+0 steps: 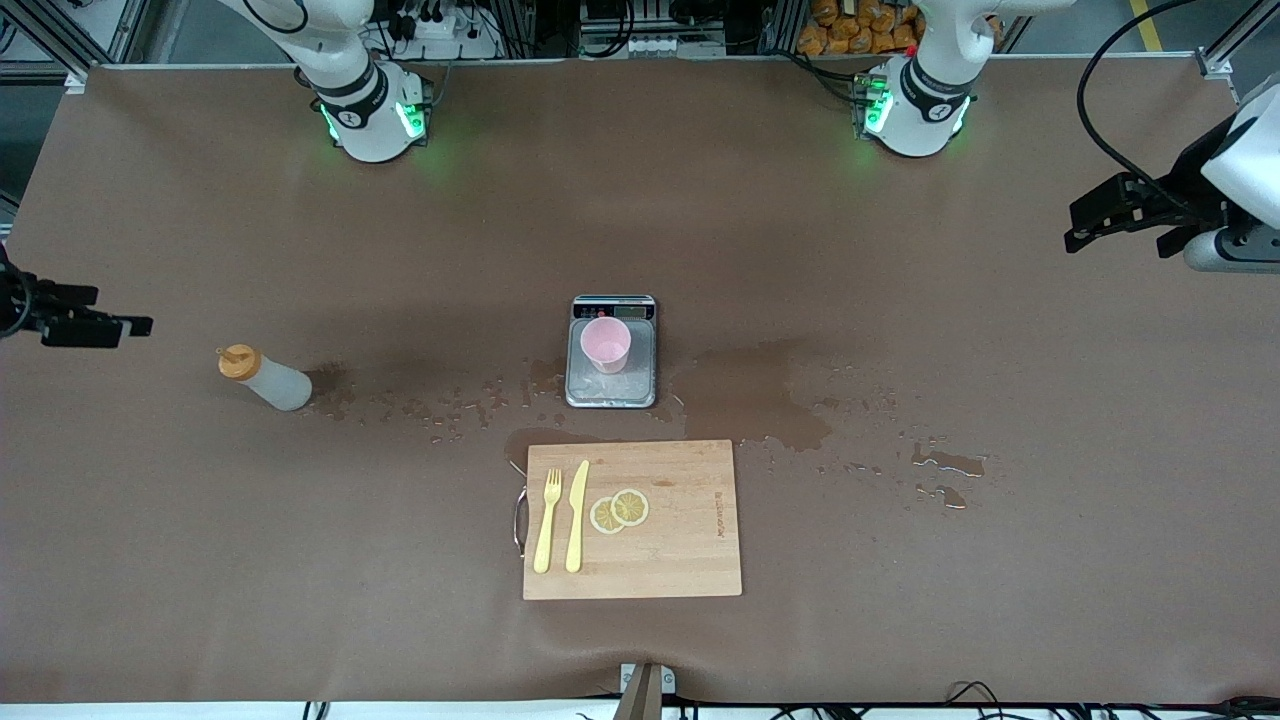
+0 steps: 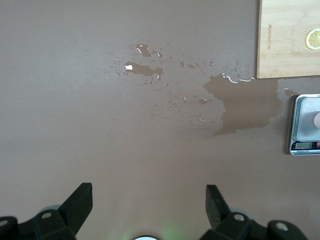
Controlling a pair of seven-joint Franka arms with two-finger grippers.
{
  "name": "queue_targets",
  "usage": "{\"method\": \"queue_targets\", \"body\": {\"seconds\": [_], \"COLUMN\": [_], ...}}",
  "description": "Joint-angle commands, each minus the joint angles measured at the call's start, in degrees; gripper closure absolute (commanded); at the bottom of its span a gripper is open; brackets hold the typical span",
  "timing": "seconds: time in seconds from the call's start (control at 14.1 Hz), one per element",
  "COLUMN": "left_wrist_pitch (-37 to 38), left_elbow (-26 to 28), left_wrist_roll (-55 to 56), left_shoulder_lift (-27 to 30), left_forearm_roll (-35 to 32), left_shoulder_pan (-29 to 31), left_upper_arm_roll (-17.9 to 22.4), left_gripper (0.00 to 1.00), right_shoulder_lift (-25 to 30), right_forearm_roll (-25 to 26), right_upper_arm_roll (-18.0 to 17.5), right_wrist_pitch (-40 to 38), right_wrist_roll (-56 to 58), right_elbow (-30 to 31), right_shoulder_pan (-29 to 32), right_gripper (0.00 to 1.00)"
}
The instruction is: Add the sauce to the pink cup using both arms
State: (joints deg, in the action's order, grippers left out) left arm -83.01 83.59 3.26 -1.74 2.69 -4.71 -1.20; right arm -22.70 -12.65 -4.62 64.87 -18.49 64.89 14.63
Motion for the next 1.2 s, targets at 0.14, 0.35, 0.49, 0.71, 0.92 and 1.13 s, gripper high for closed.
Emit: {"method": "queue_targets", "body": {"seconds": [0.14,0.35,0.49,0.71,0.92,1.13], "left_wrist_pitch": [0.0,0.0,0.0,0.0,0.0,0.0], "left_elbow": [0.3,0.3,0.3,0.3,0.3,0.3], "left_wrist_roll": [0.2,0.2,0.2,0.2,0.2,0.2], "left_shoulder_lift": [0.6,0.6,0.5,0.6,0.6,0.6], "left_forearm_roll": [-0.1,-0.1,-0.1,-0.1,-0.1,-0.1], "left_shoulder_pan": [0.3,0.3,0.3,0.3,0.3,0.2], "left_upper_arm_roll": [-0.1,-0.1,-0.1,-0.1,-0.1,-0.1], "left_gripper": [0.0,0.0,0.0,0.0,0.0,0.0], "right_shoulder_lift": [14.7,19.9,24.3,28.0,28.0,27.4], "right_forearm_roll": [1.5,2.2,3.1,4.6,10.0,9.7], "right_upper_arm_roll": [0.0,0.0,0.0,0.0,0.0,0.1], "right_wrist_pitch": [9.6,13.8,17.5,21.8,23.9,25.7], "right_wrist_roll": [1.4,1.4,1.4,1.3,0.6,0.4], "right_elbow": [18.7,24.3,29.6,34.4,33.5,33.5], "right_shoulder_pan": [-2.2,-4.2,-5.9,-9.1,-15.4,-15.4], "right_gripper": [0.0,0.0,0.0,0.0,0.0,0.0]}}
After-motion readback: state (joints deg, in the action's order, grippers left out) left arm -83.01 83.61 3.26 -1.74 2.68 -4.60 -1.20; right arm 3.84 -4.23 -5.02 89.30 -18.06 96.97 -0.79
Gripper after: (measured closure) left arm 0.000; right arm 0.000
